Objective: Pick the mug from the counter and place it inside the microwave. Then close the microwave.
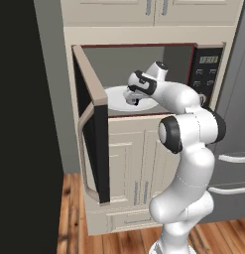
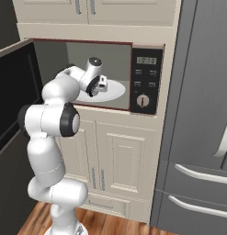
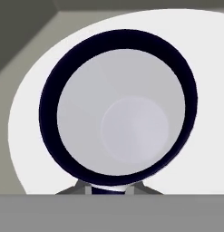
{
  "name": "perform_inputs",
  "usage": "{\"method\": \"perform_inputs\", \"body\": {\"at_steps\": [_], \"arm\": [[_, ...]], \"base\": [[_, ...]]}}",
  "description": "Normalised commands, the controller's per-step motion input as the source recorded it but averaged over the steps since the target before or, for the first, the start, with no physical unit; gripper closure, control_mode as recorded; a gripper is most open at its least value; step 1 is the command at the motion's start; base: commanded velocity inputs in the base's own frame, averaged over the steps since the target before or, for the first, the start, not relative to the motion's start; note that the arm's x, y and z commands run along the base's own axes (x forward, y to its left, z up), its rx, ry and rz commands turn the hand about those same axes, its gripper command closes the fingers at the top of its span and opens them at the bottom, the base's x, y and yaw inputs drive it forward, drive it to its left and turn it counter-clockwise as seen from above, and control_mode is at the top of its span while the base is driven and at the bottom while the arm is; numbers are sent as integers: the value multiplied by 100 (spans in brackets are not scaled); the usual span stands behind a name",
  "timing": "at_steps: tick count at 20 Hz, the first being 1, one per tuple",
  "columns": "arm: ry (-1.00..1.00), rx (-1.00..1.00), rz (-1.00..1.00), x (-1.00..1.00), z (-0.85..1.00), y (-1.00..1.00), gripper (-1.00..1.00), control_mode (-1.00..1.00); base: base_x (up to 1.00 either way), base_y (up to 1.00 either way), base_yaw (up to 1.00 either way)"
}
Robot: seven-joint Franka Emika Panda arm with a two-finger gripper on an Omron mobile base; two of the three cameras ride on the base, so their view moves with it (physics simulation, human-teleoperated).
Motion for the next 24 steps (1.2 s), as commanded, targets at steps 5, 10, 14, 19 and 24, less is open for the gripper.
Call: {"method": "perform_inputs", "body": {"at_steps": [5, 10, 14, 19, 24], "arm": [[0, 0, 0, 0, 0, 0, -100, -100], [0, 0, 0, 0, 0, 0, -100, -100], [0, 0, 0, 0, 0, 0, -100, -100], [0, -2, -2, 0, 0, -1, -100, -100], [1, -6, -3, 0, 0, -1, -100, -100]], "base": [[0, 0, 0], [0, 0, 0], [0, 0, 0], [0, 0, 0], [0, 0, 0]]}}
